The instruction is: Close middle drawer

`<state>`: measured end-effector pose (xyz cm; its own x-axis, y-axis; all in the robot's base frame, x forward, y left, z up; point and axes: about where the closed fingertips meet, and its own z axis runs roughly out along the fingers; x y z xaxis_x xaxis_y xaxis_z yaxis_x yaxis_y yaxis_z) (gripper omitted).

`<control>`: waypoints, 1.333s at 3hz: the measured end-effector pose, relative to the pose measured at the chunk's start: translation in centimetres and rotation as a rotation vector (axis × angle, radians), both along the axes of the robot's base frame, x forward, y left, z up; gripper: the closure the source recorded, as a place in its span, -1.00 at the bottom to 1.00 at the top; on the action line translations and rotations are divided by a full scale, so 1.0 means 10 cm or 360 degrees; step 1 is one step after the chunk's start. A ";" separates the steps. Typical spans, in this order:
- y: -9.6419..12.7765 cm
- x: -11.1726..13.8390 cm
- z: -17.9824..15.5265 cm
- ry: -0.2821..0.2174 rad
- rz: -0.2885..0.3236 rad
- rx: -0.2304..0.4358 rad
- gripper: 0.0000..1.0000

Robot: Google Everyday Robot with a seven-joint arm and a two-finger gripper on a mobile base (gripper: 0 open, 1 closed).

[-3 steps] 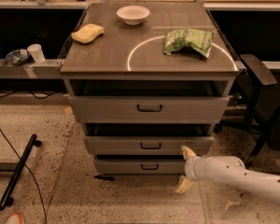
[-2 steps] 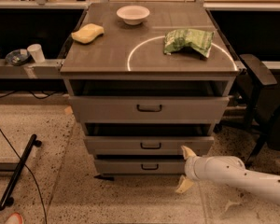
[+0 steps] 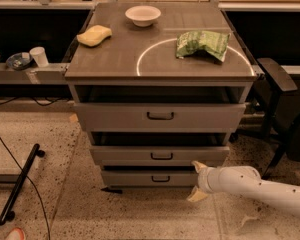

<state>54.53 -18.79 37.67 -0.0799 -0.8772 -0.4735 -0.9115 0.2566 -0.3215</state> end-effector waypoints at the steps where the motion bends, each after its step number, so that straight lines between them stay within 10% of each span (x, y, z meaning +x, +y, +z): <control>1: 0.06 0.22 -0.14 0.0001 0.0034 0.0002 -0.15; 4: 0.03 0.54 -0.18 -0.0097 -0.0012 0.0027 -1.00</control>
Offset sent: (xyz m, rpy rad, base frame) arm 0.0757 -0.0040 -0.0174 0.0014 -0.0609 -0.0089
